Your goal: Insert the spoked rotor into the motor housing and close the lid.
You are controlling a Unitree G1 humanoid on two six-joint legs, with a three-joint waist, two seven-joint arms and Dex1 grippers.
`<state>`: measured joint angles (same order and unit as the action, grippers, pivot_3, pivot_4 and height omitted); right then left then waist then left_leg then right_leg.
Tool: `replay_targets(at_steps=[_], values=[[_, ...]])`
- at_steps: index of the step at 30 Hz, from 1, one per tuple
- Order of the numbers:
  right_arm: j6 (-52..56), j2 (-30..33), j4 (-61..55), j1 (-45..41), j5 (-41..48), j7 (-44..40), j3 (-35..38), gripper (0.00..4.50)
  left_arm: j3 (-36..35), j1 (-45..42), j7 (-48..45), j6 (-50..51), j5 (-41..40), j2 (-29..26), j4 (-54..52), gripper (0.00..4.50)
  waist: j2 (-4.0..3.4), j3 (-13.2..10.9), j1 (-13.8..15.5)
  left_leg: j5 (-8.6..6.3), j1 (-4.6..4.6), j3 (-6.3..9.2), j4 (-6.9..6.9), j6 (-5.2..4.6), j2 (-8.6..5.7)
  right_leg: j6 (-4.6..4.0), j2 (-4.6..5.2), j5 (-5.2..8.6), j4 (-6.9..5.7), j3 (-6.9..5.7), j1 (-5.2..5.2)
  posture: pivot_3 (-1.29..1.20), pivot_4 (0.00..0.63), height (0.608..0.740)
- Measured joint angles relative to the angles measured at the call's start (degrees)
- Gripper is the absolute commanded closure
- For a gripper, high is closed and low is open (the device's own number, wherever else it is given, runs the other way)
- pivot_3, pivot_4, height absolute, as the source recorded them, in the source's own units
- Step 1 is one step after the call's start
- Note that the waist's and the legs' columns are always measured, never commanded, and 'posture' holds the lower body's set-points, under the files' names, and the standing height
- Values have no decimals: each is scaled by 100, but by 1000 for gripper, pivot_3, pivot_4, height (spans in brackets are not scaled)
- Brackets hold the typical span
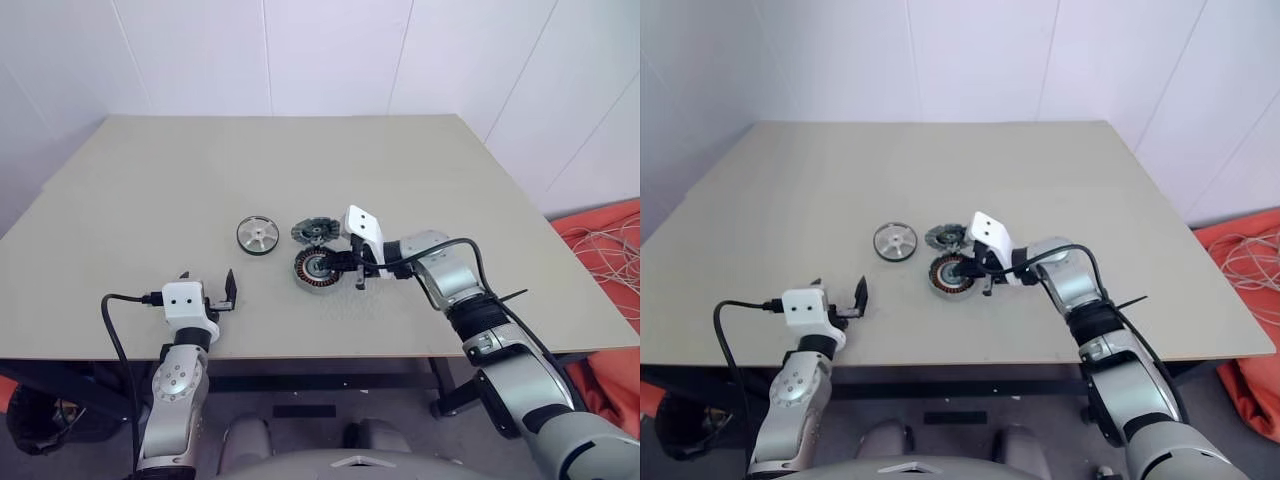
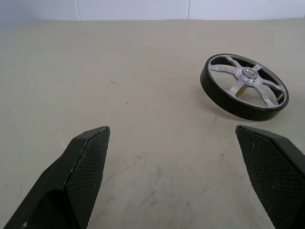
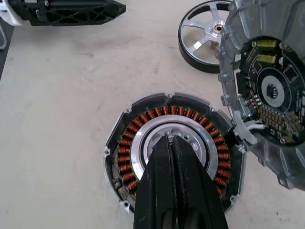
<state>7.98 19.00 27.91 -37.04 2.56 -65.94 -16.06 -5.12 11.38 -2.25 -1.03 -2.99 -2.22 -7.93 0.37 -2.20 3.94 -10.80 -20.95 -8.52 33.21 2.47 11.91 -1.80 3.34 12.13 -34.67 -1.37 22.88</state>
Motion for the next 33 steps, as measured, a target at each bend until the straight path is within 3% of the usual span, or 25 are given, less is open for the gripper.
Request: replay_targets(at_steps=[33], values=[[-332,-355,733,-280,-238,115,-51,4437,9,67,28,-35,39,48,0,0,-1,-1,-2,0,0,0,0,0,1,-1,-1,0,-1,0,0,0,0,740]])
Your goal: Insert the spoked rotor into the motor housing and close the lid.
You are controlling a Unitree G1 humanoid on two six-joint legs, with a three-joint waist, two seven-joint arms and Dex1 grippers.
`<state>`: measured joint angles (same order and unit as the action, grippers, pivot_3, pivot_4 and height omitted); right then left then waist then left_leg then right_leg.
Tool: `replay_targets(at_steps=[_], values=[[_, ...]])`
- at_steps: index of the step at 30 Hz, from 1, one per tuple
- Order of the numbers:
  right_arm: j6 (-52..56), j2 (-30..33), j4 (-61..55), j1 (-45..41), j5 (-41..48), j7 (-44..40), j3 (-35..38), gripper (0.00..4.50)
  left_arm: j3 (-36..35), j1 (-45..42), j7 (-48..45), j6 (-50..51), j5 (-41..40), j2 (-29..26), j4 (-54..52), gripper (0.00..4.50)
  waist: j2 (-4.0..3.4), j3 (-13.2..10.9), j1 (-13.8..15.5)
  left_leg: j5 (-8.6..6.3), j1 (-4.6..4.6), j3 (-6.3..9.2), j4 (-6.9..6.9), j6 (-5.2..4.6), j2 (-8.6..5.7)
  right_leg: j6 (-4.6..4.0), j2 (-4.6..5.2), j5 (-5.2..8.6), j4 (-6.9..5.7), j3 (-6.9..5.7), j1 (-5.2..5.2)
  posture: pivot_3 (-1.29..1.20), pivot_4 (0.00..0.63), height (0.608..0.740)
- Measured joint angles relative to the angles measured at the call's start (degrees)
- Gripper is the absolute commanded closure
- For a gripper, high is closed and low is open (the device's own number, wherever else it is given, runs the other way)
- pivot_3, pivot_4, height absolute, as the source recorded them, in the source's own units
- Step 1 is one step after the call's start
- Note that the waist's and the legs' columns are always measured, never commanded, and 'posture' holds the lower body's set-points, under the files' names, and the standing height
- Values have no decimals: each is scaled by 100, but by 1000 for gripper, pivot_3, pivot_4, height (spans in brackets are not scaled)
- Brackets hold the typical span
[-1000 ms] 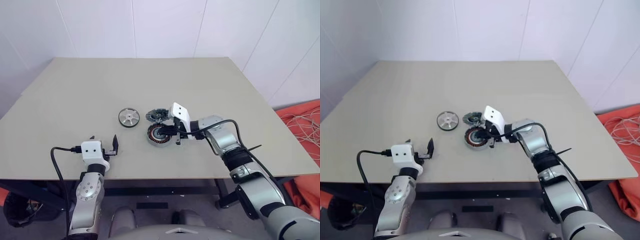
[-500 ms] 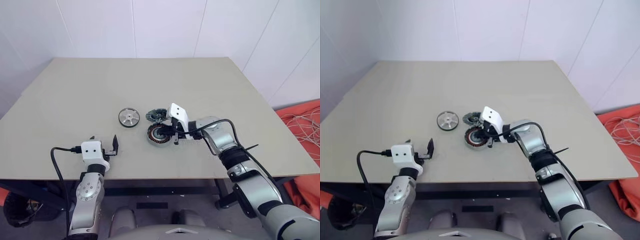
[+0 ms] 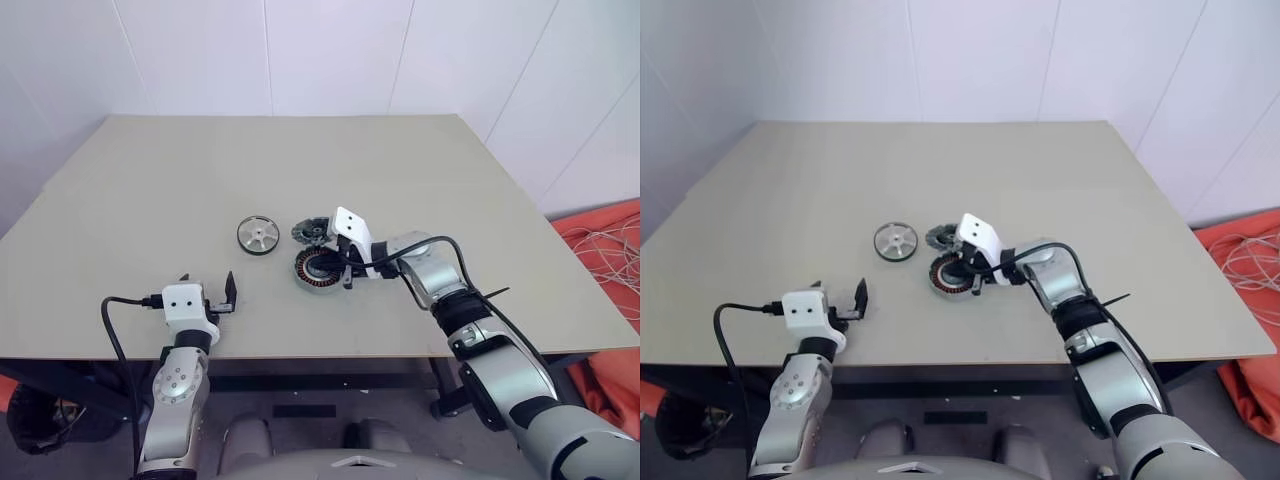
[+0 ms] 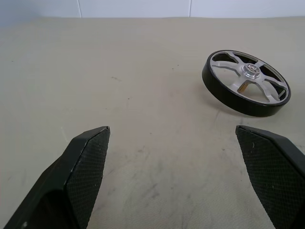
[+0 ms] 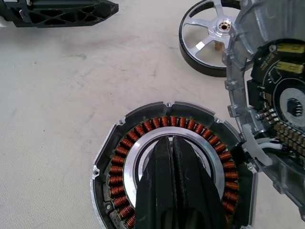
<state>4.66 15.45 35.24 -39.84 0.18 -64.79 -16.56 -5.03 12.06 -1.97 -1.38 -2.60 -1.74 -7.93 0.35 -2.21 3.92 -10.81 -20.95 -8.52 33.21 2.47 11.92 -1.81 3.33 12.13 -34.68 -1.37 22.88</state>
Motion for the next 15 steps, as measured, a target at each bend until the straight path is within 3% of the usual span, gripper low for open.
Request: replay_targets(at_steps=[15], values=[[44,-173,-19,-1,20,76,-29,4437,-1,-2,-1,-4,2,2,0,0,-2,-1,0,0,0,0,0,0,2,0,0,0,0,0,0,0,0,740]])
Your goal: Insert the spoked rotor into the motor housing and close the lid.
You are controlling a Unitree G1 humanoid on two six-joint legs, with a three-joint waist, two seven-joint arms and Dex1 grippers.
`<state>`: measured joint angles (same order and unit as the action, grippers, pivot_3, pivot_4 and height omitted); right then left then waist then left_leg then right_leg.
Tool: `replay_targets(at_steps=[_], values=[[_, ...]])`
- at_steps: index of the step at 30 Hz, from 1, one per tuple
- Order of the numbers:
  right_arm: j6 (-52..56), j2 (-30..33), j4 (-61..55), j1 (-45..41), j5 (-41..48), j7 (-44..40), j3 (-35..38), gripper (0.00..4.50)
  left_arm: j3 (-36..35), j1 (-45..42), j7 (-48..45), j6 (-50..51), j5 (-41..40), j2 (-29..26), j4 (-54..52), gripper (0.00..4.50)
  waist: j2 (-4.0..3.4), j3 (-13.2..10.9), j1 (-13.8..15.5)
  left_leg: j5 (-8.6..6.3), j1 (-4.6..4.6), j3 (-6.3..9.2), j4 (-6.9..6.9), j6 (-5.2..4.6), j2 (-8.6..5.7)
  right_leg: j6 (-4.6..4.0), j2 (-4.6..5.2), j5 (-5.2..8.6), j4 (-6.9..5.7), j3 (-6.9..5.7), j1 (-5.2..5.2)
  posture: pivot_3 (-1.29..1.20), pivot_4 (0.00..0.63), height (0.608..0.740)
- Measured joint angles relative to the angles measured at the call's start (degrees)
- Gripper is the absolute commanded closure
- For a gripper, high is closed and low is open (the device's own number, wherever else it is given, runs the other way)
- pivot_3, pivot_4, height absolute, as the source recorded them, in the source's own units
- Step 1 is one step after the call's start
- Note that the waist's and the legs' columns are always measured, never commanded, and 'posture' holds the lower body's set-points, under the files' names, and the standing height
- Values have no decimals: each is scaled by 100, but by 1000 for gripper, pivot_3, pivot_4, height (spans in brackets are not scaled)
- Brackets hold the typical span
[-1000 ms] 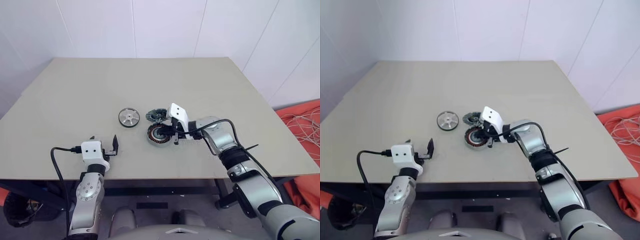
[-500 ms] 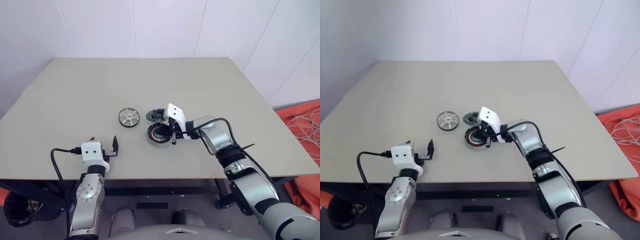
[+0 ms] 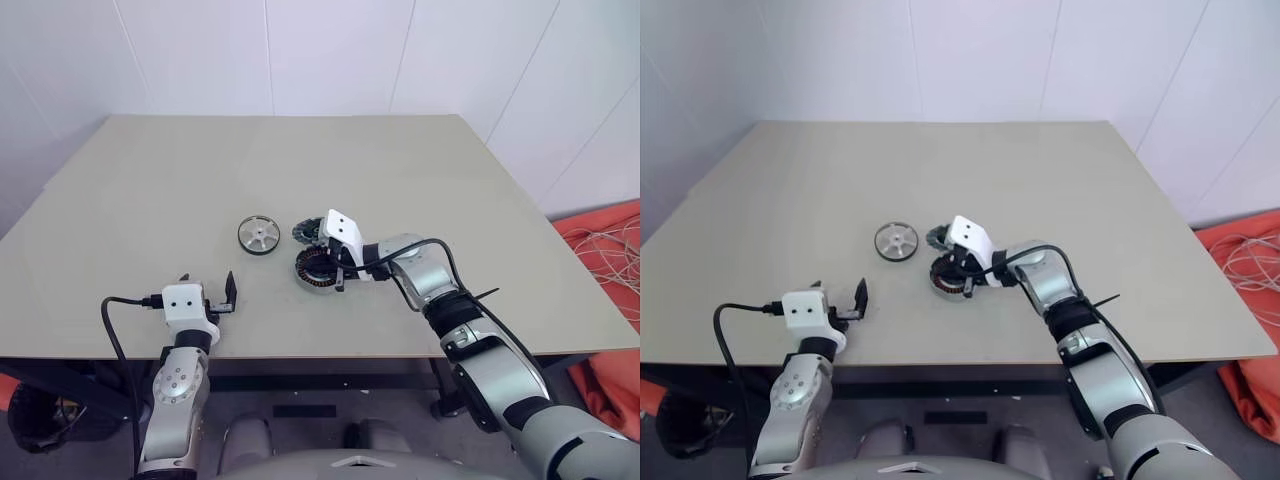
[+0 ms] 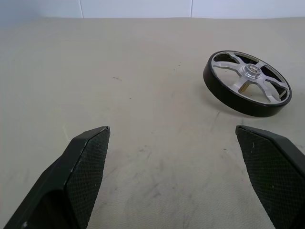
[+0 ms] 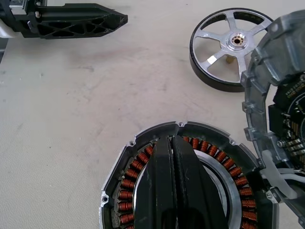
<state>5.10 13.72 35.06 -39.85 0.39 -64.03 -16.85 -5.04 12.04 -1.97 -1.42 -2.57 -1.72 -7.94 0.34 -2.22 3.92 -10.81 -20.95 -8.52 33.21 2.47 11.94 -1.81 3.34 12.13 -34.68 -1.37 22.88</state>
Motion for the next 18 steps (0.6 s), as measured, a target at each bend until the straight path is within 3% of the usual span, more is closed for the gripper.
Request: replay_targets(at_steps=[18], values=[[65,234,-151,9,56,-25,49,4437,-5,-16,-21,1,-20,-14,0,0,0,-1,0,0,1,0,0,0,0,0,0,0,0,0,0,0,0,740]])
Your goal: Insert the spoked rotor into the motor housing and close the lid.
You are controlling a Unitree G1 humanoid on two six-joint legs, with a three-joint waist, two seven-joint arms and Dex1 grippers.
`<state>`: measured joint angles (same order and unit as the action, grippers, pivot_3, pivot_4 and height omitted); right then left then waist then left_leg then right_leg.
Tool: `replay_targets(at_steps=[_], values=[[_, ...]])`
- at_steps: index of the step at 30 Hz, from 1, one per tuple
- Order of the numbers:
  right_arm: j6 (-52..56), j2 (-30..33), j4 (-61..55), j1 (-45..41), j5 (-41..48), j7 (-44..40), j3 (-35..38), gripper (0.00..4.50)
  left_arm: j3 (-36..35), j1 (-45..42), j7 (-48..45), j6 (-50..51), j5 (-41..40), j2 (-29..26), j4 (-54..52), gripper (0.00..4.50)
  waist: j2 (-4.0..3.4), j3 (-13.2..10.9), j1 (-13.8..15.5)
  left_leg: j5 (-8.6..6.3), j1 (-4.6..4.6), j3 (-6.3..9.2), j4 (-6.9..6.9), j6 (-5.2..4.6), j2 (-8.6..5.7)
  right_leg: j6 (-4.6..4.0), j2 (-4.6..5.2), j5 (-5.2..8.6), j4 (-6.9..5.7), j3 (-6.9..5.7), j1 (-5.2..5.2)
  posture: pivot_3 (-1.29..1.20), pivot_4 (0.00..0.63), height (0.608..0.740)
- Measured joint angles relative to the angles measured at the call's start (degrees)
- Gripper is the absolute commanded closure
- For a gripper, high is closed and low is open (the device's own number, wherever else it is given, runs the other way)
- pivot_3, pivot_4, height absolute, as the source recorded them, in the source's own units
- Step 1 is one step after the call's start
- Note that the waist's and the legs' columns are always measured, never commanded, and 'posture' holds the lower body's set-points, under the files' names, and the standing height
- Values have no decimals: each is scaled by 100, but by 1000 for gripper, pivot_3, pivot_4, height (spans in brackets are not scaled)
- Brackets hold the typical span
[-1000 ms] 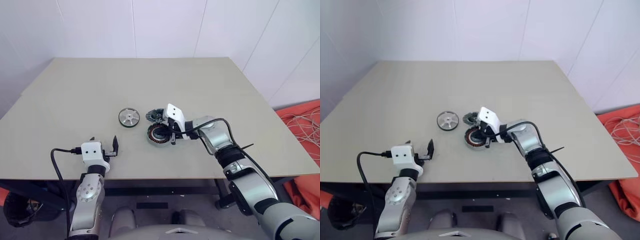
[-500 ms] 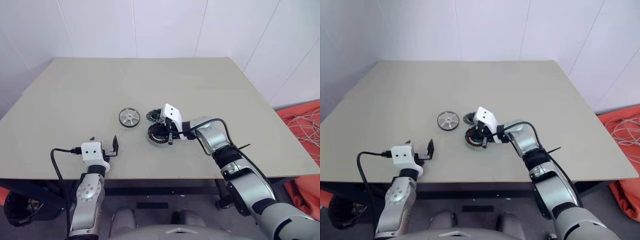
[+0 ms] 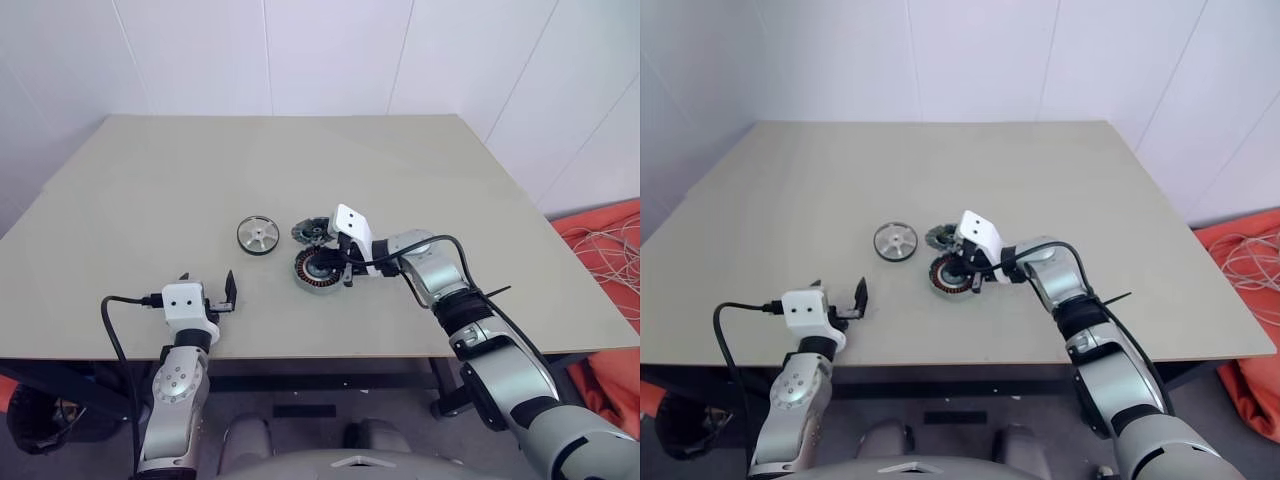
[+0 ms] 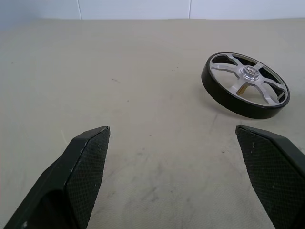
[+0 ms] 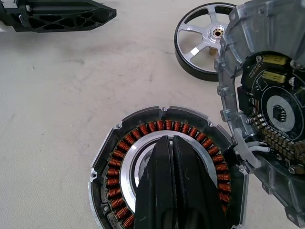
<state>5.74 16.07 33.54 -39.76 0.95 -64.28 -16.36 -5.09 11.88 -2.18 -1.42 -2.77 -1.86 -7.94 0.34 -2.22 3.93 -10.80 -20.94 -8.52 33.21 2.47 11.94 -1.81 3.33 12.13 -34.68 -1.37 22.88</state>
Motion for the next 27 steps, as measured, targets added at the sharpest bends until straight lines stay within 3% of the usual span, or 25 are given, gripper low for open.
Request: replay_targets(at_steps=[27], values=[[-110,-363,392,-189,-251,173,-111,4437,35,140,54,0,23,35,-22,0,-3,-2,-4,0,0,0,-1,0,4,0,0,0,-1,0,1,0,0,740]])
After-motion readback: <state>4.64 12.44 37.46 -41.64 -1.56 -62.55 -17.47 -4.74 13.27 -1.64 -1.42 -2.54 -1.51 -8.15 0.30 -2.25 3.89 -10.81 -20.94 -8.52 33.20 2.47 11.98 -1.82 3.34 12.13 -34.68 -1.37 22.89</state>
